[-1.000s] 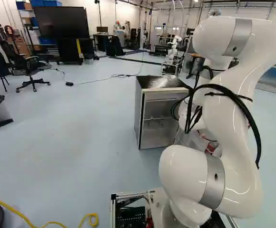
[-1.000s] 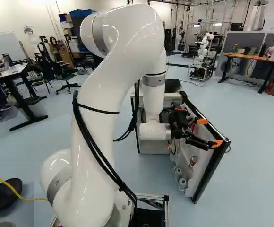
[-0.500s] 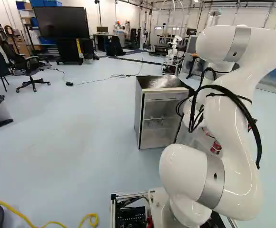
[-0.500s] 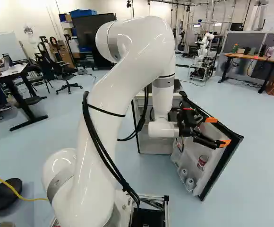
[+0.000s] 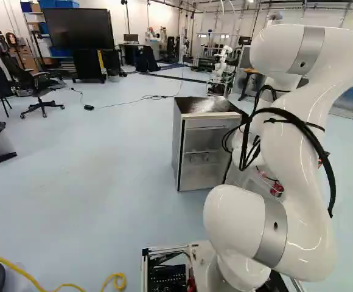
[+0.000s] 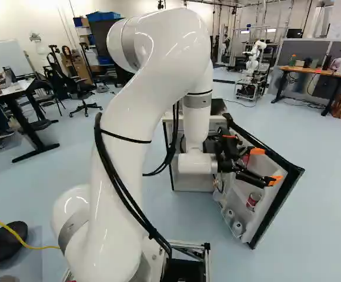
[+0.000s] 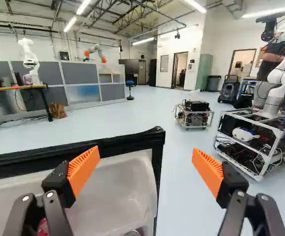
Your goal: Grab a drink from the fridge
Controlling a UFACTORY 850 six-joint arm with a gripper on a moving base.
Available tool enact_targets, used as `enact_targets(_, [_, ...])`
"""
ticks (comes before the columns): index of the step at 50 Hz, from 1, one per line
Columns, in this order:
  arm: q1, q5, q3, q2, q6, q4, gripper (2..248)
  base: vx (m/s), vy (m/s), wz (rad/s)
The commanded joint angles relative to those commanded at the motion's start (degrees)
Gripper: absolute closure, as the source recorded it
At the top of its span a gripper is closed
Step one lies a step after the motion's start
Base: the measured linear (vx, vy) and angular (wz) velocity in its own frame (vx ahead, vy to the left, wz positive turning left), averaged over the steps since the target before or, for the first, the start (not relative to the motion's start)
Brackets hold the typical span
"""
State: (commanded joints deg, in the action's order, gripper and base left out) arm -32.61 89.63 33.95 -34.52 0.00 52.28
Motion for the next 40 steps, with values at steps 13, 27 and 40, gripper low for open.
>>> enact_targets(13, [1.8, 0.0, -4.7, 2.9, 0.0, -4.7, 3, 0.0, 0.0, 0.0])
enact_targets(27, [4.4, 0.0, -8.8, 5.4, 0.0, -10.7, 3, 0.0, 0.0, 0.0])
enact_targets(40, [6.9, 0.0, -12.0, 7.5, 0.0, -16.5, 3, 0.0, 0.0, 0.0])
